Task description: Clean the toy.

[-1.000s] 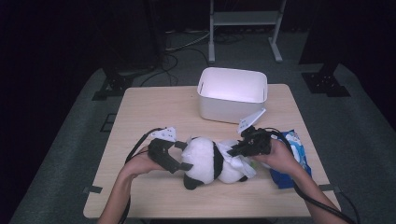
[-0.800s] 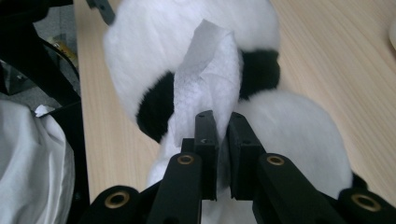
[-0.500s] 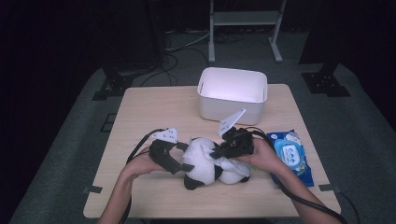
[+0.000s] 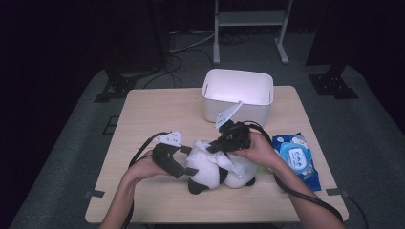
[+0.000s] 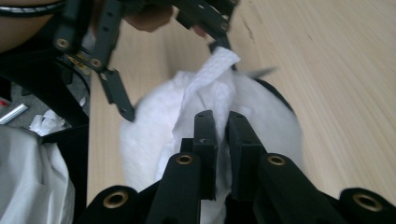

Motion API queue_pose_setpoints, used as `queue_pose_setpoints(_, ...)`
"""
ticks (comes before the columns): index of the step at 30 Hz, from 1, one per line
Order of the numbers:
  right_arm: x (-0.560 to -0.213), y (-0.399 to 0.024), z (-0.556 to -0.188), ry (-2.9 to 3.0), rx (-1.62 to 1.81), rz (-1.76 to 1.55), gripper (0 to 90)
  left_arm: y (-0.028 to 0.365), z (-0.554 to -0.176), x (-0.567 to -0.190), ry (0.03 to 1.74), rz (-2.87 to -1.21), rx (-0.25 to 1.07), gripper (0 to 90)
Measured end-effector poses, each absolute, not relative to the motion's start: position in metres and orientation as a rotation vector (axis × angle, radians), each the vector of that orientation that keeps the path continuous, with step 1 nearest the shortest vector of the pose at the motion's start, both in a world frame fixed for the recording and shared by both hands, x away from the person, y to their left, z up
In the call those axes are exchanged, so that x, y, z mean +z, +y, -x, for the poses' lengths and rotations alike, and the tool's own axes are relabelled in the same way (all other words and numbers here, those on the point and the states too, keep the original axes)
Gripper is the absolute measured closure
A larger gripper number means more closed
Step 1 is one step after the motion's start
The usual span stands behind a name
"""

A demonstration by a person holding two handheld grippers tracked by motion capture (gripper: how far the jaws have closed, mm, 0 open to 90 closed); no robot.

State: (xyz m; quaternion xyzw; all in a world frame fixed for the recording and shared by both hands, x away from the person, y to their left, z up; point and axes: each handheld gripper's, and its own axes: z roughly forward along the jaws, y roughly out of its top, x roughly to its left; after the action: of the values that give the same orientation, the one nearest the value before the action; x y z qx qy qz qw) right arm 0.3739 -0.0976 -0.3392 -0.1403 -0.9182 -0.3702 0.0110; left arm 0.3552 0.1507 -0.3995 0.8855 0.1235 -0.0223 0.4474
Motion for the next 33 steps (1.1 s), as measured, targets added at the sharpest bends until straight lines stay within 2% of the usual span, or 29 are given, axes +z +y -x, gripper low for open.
queue_pose_setpoints(11, -0.351, -0.145, -0.382, -2.925, -1.072, 0.622, 82.4, 0.151, -0.355, -0.399, 0.291, -2.203, -0.046, 13.2)
queue_pose_setpoints(25, -0.364, -0.212, -0.373, -2.911, -1.055, 0.832, 81.7, 0.151, -0.354, -0.399, 0.295, -2.206, -0.049, 13.2)
queue_pose_setpoints(33, -0.372, -0.217, -0.371, -2.882, -1.06, 0.842, 81.8, 0.15, -0.353, -0.399, 0.293, -2.203, -0.048, 13.2)
